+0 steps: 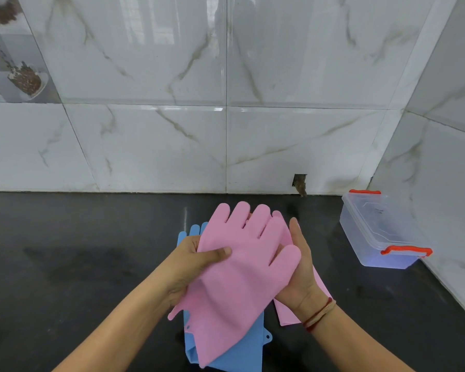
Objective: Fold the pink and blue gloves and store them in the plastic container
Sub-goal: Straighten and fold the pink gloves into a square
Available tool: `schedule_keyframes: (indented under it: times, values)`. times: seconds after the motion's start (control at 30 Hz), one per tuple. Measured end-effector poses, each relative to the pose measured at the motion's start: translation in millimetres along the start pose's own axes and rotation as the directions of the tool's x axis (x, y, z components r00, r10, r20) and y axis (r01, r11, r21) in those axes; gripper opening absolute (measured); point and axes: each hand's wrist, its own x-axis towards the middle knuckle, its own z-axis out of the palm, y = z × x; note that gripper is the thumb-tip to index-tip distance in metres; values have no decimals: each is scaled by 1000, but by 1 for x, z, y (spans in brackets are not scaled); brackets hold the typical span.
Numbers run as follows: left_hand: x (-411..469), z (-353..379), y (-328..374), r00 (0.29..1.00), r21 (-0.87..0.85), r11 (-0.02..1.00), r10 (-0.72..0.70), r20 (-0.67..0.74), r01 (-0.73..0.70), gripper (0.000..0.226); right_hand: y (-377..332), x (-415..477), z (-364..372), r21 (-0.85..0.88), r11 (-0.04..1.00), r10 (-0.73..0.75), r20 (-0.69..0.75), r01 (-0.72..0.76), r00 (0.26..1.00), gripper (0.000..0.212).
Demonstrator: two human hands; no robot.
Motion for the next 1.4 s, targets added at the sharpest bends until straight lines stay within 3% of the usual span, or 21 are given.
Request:
schedule_keyframes:
  times: [0.07,0.27,0.4,0.5,0.63,0.8,0.87,0.97,1.0,1.03,1.13,1.3,1.4]
  values:
    - [6,3,2,999,-71,997,1,-35,-3,15,2,1,-1,77,997,21,94,-29,995,54]
    - [24,24,-3,998,-206,978,-23,66,36,30,-1,1,-16,34,999,-31,-4,32,999,60]
    - [39,42,-25,987,-287,950,-84,139,122,37,-11,-9,-29,-50,995,84,-11,-84,996,54]
    - [54,54,-36,960,-367,892,-208,189,265,33,-21,-8,-38,-204,931,257,-222,-303,941,43]
    - [75,67,-39,908,-391,824,-329,260,411,22,-35,2,-42,-279,866,265,-447,-414,854,18]
    - [98,77,-23,921,-436,817,-284,267,378,25,-62,20,-30,-287,902,176,-438,-323,882,31]
    - [113,81,-12,933,-501,788,-274,234,357,19,-77,36,-24,-274,910,187,-400,-312,897,21]
    - [139,90,-5,956,-599,754,-287,67,269,24,-95,68,-30,-424,829,154,-454,-364,878,12]
    - [145,90,-8,947,-629,722,-313,74,288,28,-97,75,-38,-460,805,134,-475,-375,870,15]
    - [148,89,-15,950,-549,789,-313,27,276,27,-98,79,-47,-479,789,126,-486,-384,865,19]
    - [157,84,-45,921,-387,844,-387,37,371,19,-93,76,-80,-525,745,87,-536,-412,840,29]
    - [152,85,-50,930,-71,934,-339,144,351,64,-88,76,-96,-782,494,-57,-466,-380,883,40]
    - [152,91,-42,917,14,947,-314,245,320,78,-87,87,-86,-837,446,-134,-413,-317,901,36]
